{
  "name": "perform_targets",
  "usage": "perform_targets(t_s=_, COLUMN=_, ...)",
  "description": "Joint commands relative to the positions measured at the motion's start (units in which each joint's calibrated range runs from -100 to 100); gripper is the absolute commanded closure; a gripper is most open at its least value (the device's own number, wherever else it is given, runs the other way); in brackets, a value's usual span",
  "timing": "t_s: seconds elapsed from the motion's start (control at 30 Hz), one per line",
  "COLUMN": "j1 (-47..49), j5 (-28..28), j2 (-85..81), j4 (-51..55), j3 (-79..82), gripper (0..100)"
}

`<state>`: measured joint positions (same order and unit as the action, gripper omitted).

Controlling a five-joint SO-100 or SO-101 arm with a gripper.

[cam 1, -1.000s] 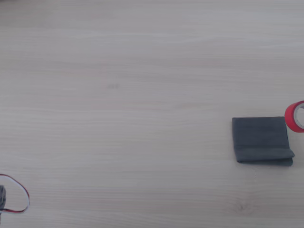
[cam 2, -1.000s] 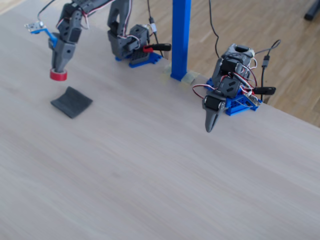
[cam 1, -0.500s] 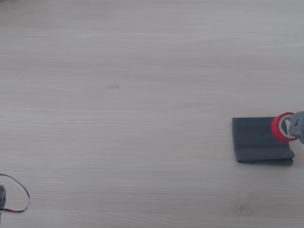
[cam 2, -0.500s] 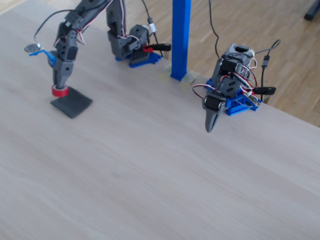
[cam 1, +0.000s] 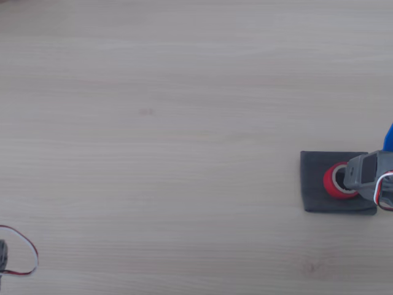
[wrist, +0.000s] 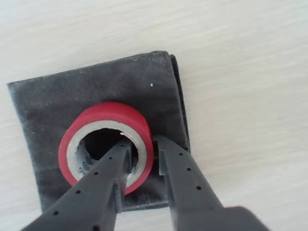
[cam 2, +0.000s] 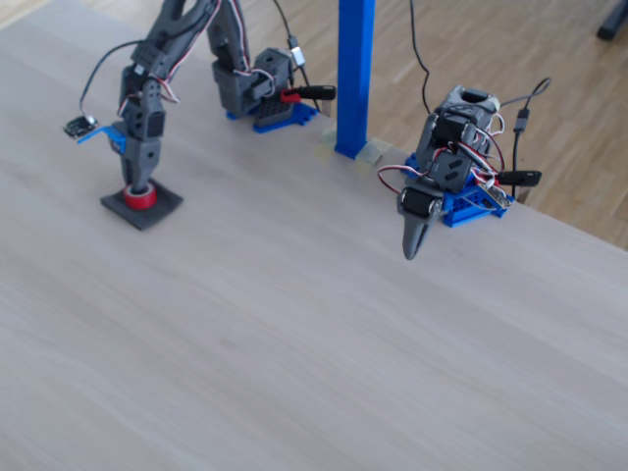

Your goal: Grab the red tape and move it to the grey mat

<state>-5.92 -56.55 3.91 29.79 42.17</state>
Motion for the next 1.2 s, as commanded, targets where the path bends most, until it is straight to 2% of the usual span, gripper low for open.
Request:
perform_targets(t_s=0.0, j1=1.77, j5=0.19, j2=-0.14, j4=-0.36, j3=-0.91, gripper=89)
perform_targets(t_s=0.13, j1=2.58, j5=1.23, j2=-0.97, j4=-0.36, j3=-1.0, gripper=80)
perform_targets(t_s=0.47, j1=3.21, j5=2.54, j2=-12.26, j4=-0.36, j3=-0.91, gripper=73)
perform_targets(t_s=0.73, j1=5.2, j5=2.23, j2=-25.62, j4=-0.27, j3=-0.19, gripper=74)
perform_targets(t_s=0.9, j1=6.64, j5=2.12, j2=-33.51, j4=0.23, j3=2.34, gripper=85)
perform_targets(t_s=1.17, j1=7.36, j5=2.02, j2=-48.45, j4=0.32, j3=15.81, gripper=93)
